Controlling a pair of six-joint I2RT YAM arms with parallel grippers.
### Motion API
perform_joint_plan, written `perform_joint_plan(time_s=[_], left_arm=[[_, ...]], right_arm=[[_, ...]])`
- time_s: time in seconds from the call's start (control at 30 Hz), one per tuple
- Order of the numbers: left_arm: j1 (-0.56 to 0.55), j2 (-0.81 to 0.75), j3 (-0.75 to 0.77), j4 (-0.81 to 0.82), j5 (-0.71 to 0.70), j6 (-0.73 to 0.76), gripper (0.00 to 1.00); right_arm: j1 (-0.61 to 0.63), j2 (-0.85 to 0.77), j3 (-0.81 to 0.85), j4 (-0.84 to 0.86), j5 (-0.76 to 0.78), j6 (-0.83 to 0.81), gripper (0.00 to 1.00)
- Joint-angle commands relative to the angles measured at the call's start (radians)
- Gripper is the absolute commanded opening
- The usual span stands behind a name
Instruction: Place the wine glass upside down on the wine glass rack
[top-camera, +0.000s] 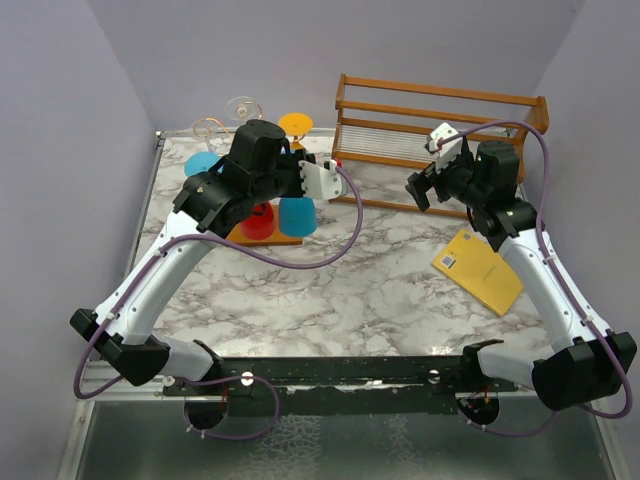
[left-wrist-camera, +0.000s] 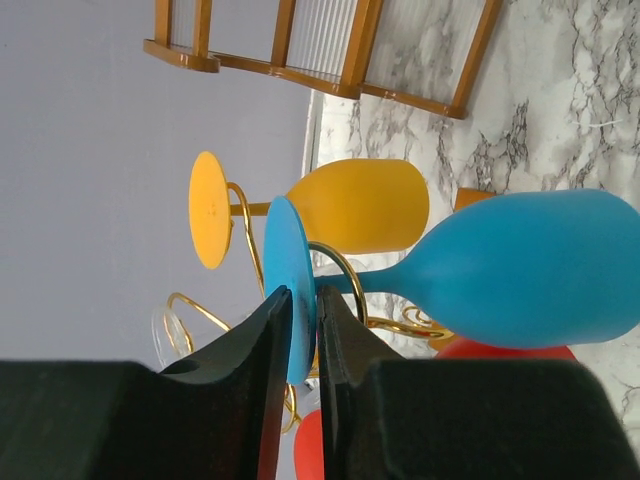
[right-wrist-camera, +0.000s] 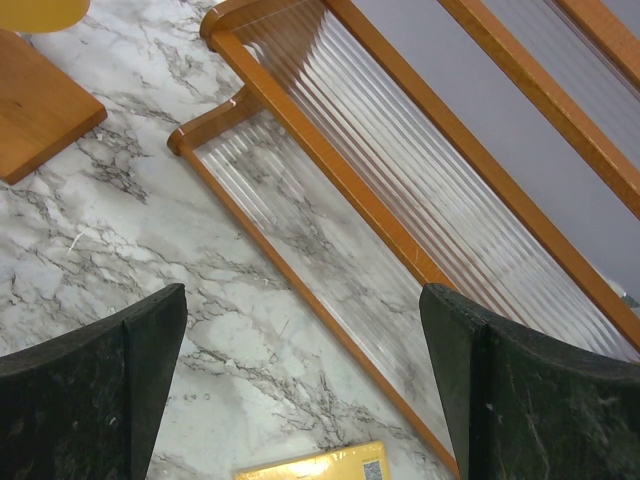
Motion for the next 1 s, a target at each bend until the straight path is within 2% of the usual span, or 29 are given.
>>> perform_joint_plan(time_s=[0.0, 0.6, 0.7, 0.97], left_arm=[[-0.006, 0.001, -0.004, 0.016, 0.050, -0.015, 0.20], [-0.006, 0.004, -0.019, 0.031, 0.126, -0.059, 0.31], [-0.006, 0.006, -0.004, 0.037, 0.153, -0.088, 0.38], [-0.006, 0.014, 0.040, 0.050, 0.199, -0.163, 0.64]], right_arm=[[-0.007, 0.002, -0.011, 0.005, -0.021, -0.012, 1.00], [-0.007, 0.000, -0.012, 0.001, -0.027, -0.015, 1.00], [-0.007, 0.000, -0.012, 0.002, -0.027, -0.015, 1.00], [-0.007, -0.004, -0.013, 0.003, -0.026, -0.016, 1.00]])
